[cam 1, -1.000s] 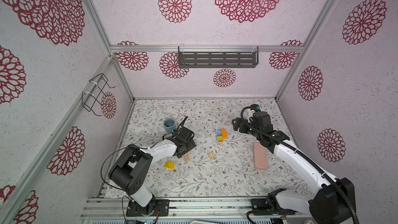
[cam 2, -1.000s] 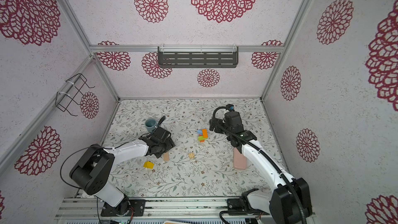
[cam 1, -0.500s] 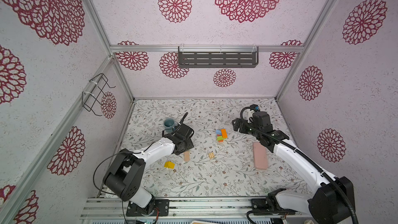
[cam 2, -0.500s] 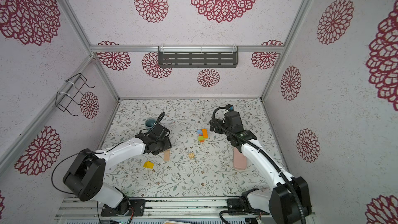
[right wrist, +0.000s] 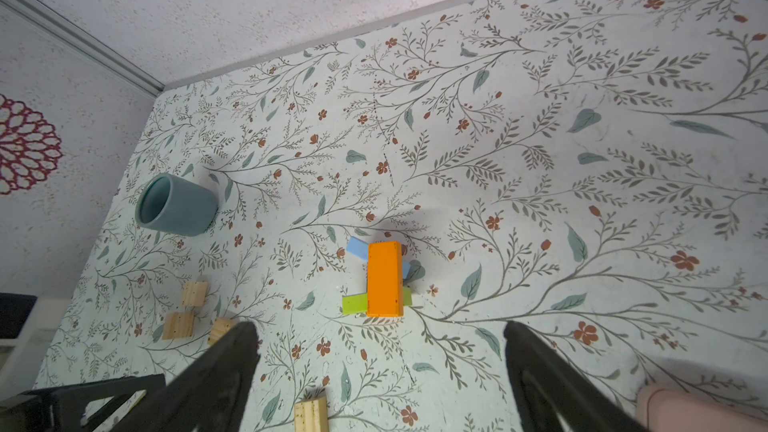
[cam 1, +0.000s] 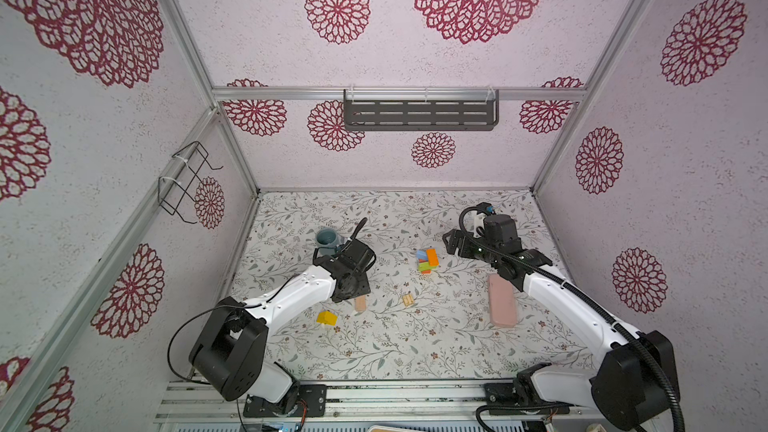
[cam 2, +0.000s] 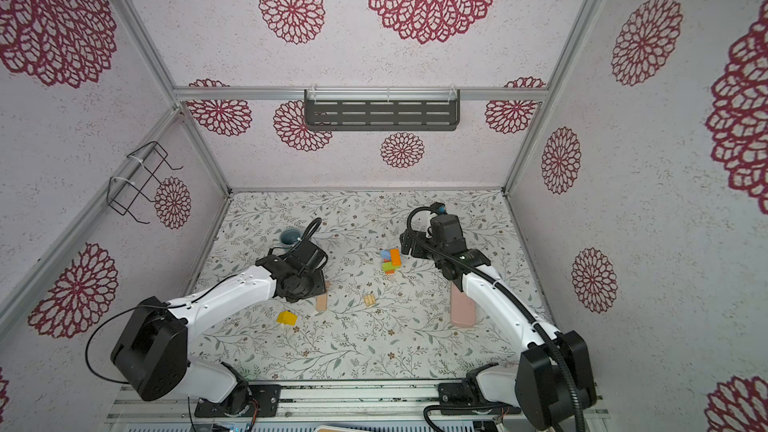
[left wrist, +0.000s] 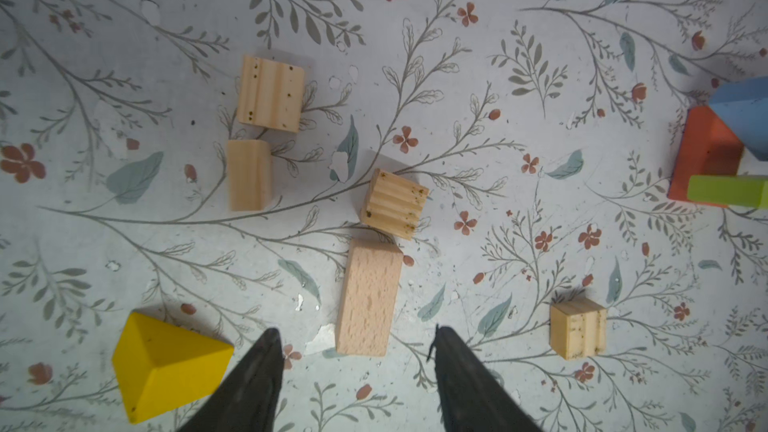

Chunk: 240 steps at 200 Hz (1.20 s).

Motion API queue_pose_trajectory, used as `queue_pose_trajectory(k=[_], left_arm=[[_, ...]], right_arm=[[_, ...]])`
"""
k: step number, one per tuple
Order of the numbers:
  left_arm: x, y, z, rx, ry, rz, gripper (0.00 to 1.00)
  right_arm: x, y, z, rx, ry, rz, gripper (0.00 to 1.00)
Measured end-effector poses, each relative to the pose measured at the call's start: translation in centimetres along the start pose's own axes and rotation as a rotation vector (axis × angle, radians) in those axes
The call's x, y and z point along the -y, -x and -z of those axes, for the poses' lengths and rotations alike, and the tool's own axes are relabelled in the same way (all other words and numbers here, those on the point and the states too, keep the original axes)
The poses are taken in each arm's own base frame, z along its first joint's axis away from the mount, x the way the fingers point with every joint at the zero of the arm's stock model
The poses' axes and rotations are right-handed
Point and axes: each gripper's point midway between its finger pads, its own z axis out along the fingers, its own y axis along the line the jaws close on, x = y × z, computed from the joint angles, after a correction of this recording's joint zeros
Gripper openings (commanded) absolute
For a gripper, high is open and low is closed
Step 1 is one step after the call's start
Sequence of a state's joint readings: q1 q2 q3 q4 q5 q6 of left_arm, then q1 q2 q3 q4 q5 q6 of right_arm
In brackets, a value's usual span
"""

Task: Build the wood block tower
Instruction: 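Lower the left gripper over the natural wood blocks near the yellow block, then close the left gripper on the long light beech wood block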

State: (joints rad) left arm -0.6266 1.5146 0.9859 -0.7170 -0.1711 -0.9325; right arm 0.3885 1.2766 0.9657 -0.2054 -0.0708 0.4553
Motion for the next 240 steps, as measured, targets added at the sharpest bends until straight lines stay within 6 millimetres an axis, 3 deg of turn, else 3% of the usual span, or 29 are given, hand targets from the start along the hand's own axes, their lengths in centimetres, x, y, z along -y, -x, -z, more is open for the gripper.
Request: queue_pose_trajectory(k=[63,105,138,195,240], left_arm=[[1.2,-1.8,-2.1,-0.052,0.035,-0.063,0.61],[1.6,-1.9,-2.5,-0.05,0.019,-0.085,0.63],[1.6,-2.7,-3.4,-0.064,-0.004,-0.1,0.54],[1.8,-3.0,-4.0,-0.07,-0.023,-0.113,0.48],[1.8,-2.8,-4.1,-0.064,-0.014,-0.126,0.58]], right_arm=[[-0.5,-0.1,0.0,-0.009,0.03,0.021,0.97],[-0.7,-0.2,0.0,-0.013,0.039,0.028,0.97],[-0.7,-0.5,-0.2,-0.024,0.045,0.029,0.97],[-0.8,-0.8,-0.6,-0.041,0.051,0.034,0.97],[-0.6,-1.1,-0.9,-0.053,0.048,0.033,0.97]])
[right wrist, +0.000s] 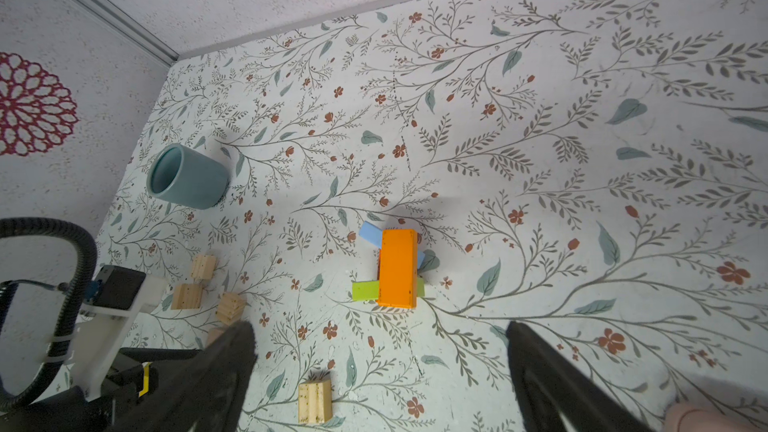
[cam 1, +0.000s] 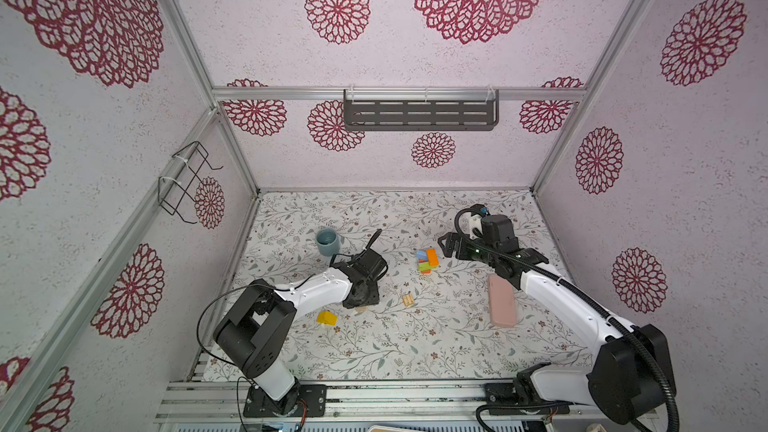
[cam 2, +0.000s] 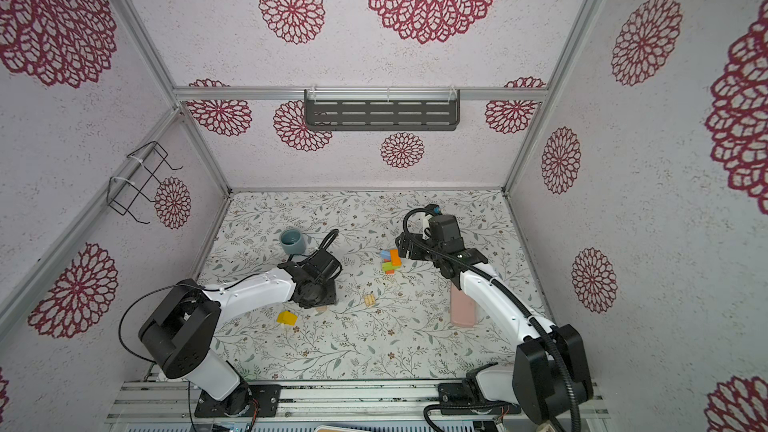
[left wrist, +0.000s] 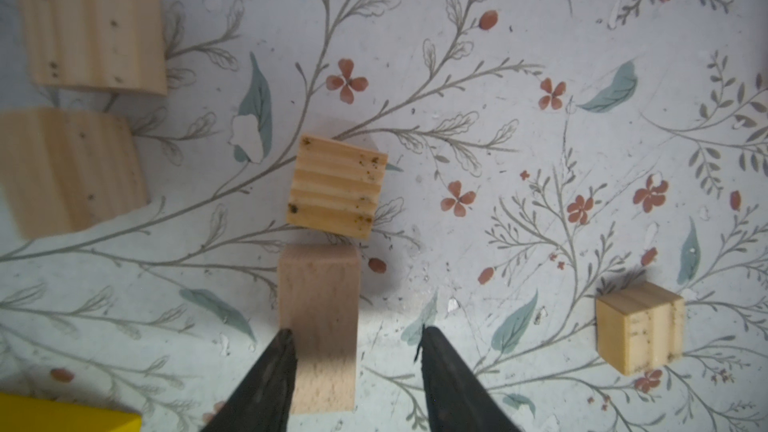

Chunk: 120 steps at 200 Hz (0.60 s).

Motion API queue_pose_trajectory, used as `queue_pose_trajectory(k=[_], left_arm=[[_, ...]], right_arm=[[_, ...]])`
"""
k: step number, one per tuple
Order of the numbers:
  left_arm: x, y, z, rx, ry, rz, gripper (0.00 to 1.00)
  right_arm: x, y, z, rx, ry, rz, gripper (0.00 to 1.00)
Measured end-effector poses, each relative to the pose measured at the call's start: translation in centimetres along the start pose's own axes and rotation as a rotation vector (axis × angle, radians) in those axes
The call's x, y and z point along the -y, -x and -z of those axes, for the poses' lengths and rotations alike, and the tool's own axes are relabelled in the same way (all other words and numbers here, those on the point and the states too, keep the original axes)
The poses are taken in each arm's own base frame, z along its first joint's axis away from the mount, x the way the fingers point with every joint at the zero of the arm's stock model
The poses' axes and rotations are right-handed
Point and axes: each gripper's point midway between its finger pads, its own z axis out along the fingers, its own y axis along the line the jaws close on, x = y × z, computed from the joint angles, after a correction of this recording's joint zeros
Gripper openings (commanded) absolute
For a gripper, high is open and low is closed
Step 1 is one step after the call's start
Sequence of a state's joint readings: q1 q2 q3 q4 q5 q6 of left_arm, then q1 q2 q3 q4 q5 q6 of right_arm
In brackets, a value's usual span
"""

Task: Build the wood block tower
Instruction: 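Close the left gripper on the long light beech wood block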

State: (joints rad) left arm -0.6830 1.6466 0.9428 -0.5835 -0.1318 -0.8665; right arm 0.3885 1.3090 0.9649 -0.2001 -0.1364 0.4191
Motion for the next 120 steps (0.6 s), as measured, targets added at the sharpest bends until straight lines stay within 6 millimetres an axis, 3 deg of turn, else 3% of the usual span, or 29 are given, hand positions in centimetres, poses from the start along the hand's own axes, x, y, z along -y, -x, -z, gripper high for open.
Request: queue_pose_trajectory(k=[37,76,120], left_arm=[[-0.9,-0.2,0.0,-0.004,0.041,-0.003,0.6],[-1.4,-0.4,0.1,-0.008,0.065,-0.008,0.51],[-1.3,-0.4,0.1,-0.01,0.063,-0.007,0.5]], right_arm=[[0.1,-0.2,-0.3,-0.008,-0.003,-0.001,0.97],[0.2,-0.4,-0.5,-0.017,-0.003,-0.002,0.97],[0.1,-0.4,-0.5,-0.019,0.001,-0.002,0.97]])
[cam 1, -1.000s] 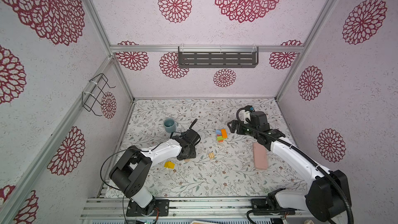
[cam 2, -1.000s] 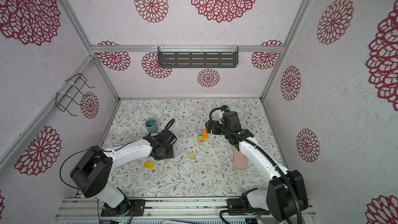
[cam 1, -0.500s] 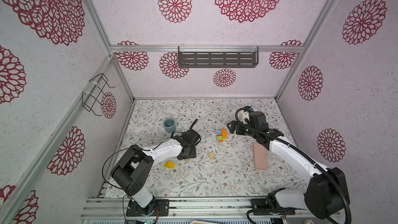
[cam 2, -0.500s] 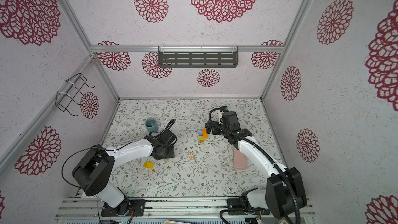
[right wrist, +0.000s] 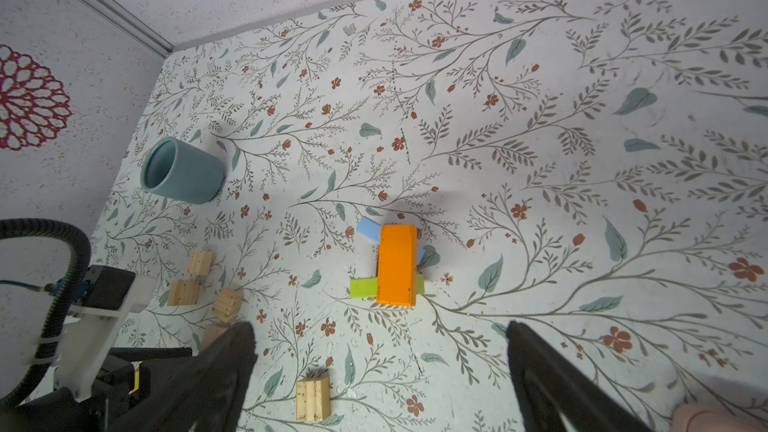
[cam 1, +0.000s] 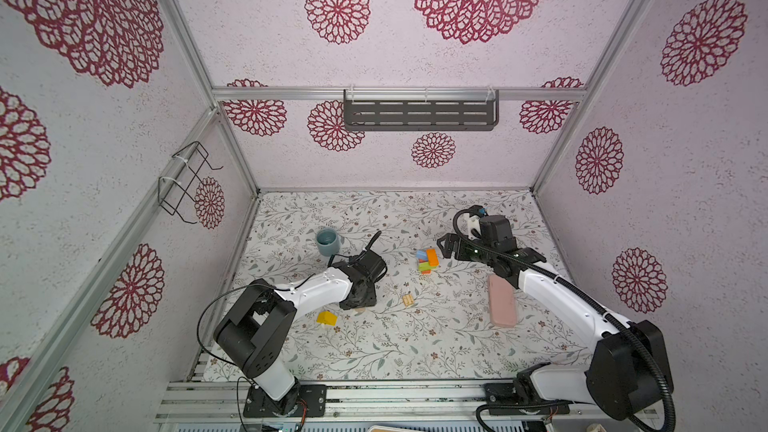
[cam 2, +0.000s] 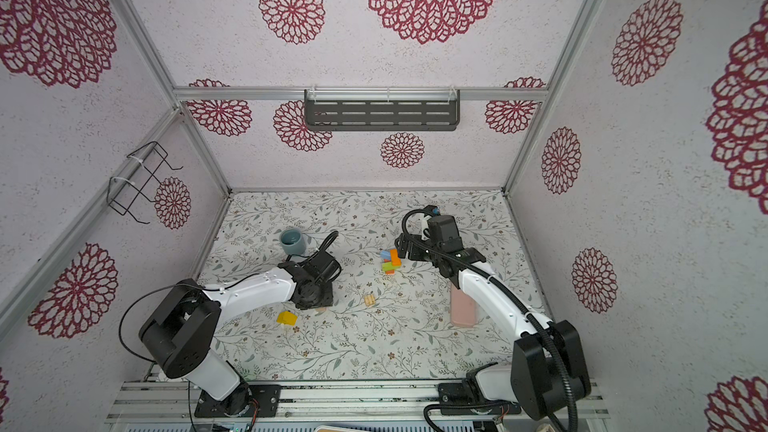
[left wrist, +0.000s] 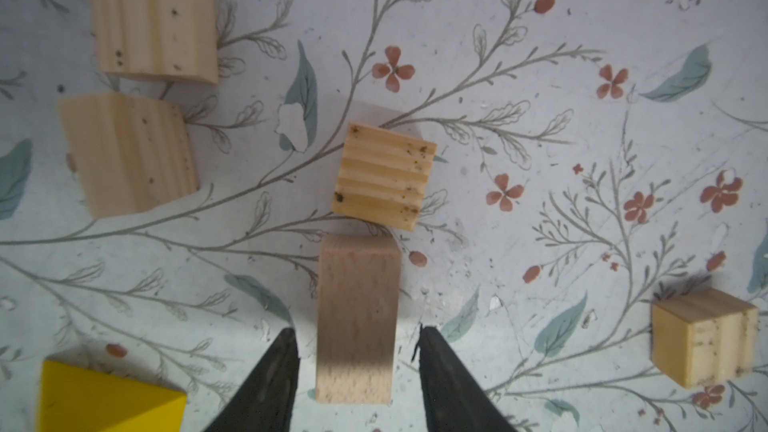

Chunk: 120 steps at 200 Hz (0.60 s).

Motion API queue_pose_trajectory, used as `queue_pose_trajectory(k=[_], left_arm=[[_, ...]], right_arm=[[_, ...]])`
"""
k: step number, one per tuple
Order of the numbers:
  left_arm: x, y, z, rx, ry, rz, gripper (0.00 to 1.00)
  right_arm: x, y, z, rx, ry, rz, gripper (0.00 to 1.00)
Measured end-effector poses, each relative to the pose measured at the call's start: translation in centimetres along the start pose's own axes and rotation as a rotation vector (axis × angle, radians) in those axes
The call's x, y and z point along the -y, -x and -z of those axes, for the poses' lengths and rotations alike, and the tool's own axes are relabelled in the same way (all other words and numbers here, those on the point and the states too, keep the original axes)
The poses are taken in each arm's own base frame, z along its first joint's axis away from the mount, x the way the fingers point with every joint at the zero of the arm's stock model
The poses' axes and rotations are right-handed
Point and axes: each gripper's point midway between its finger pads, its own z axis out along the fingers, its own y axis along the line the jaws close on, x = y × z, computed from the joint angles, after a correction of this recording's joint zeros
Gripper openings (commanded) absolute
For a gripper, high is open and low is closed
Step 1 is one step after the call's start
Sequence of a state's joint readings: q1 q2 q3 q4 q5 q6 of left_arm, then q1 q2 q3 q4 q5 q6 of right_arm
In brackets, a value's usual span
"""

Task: Build the wood block tower
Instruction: 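Close the left gripper on the long light beech wood block, then lift the beech block with the left gripper and carry it over the stack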

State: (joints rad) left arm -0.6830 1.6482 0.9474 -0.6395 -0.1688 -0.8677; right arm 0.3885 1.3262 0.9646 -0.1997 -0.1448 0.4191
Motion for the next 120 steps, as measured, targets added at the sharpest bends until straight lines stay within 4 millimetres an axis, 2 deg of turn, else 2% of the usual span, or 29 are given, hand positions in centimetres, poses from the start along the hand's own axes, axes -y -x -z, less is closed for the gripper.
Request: queue_pose_trajectory(k=[41,69,120], left_arm=[[0.0,-0.3,-0.7,-0.015,0.011,-0.003,0.49],[-0.1,-0.5,-1.2,-0.026,0.021,-0.006,0.43],[0.1,-0.1,-0.9,-0.02,0.016,-0.005,0.34]], right_arm=[[0.0,0.0,0.0,0.0,0.002,0.0,0.97],[0.0,0.0,0.0,-0.001,0.002,0.0,0.97],[0.0,0.0,0.0,-0.001,0.002,0.0,0.97]])
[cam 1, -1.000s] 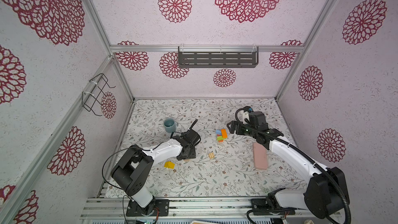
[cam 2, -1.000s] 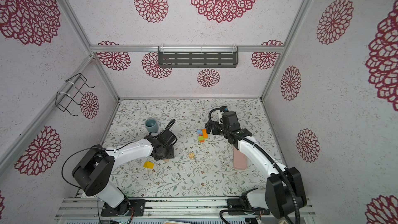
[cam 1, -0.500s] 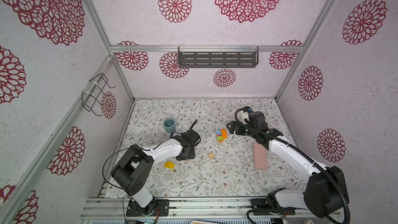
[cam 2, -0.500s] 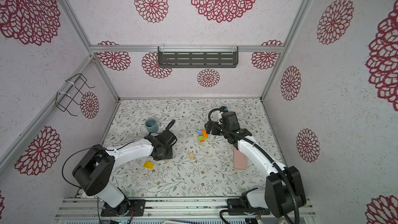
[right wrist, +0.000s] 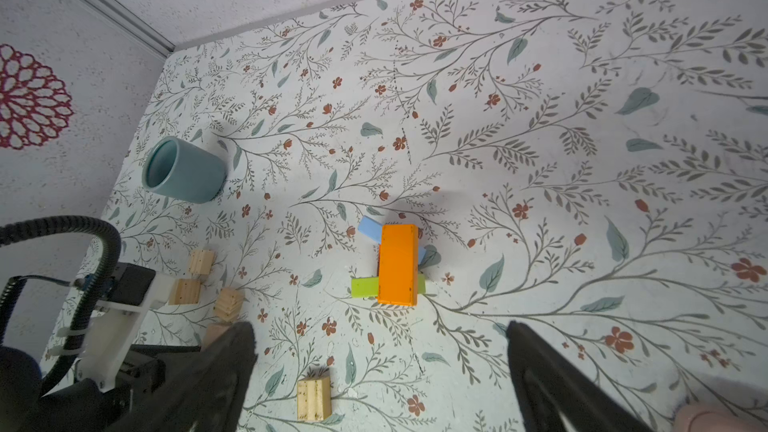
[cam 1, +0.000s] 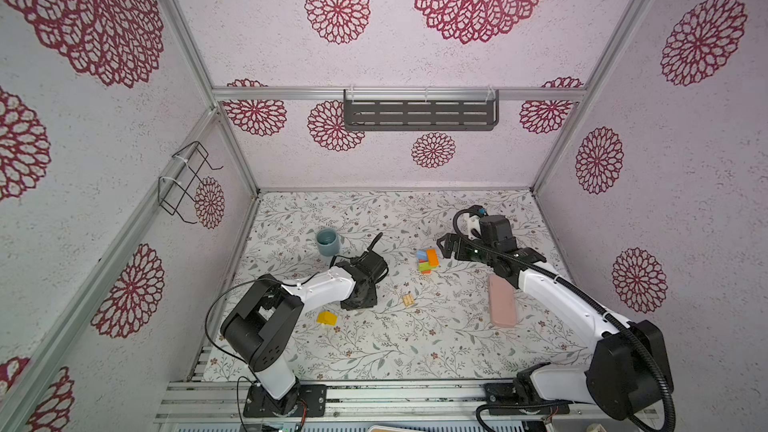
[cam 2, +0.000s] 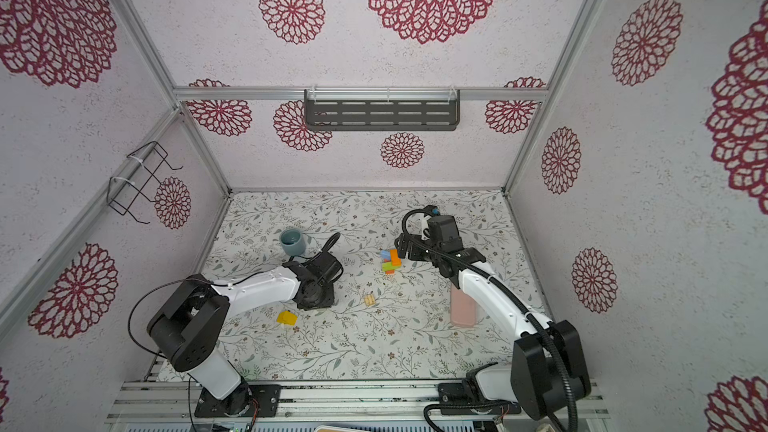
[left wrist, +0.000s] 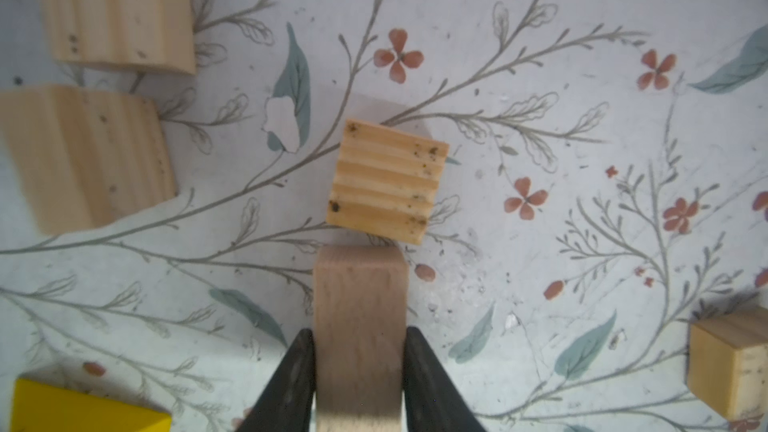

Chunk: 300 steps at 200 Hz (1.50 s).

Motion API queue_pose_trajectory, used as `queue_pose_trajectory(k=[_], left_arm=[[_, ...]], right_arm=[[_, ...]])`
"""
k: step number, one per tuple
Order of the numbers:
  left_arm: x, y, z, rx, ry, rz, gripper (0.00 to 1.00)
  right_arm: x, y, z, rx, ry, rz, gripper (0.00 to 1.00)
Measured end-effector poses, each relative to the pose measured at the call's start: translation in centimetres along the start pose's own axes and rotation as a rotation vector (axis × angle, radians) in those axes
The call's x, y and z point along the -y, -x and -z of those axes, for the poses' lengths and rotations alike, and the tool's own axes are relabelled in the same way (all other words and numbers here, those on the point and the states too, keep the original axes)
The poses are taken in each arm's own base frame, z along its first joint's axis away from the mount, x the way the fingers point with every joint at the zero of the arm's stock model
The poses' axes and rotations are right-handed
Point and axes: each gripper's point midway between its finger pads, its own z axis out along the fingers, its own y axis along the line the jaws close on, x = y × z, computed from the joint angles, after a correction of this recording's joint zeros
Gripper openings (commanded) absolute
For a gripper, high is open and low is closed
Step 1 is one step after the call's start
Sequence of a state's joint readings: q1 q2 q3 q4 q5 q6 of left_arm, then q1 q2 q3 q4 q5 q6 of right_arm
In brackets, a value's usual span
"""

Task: Build the wood block tower
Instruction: 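Lift the beech block with the left gripper and carry it over the stack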

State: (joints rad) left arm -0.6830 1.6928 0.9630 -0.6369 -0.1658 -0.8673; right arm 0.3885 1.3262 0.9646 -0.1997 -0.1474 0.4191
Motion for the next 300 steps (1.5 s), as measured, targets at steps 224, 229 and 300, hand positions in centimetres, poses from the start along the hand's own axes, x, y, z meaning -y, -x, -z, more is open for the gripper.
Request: queue_pose_trajectory(k=[224,229,300], left_arm=[[12.9,10.3,7.0,0.089,-0.179,-0.022,0.32],[13.2,10.4,6.9,0.088,-0.181,-0.024,0.32],[16.0,10.3,4.3,0.05,-0.184,-0.051,0.31]], right_arm=[[6.4,-2.8,2.0,0.004,-0.067,-0.165,0.99],[6.6,-2.8,2.0,0.003,-0.069,-0.172,0.99],[6.9,-2.8,2.0,0.006,-0.039,-0.194,0.99]])
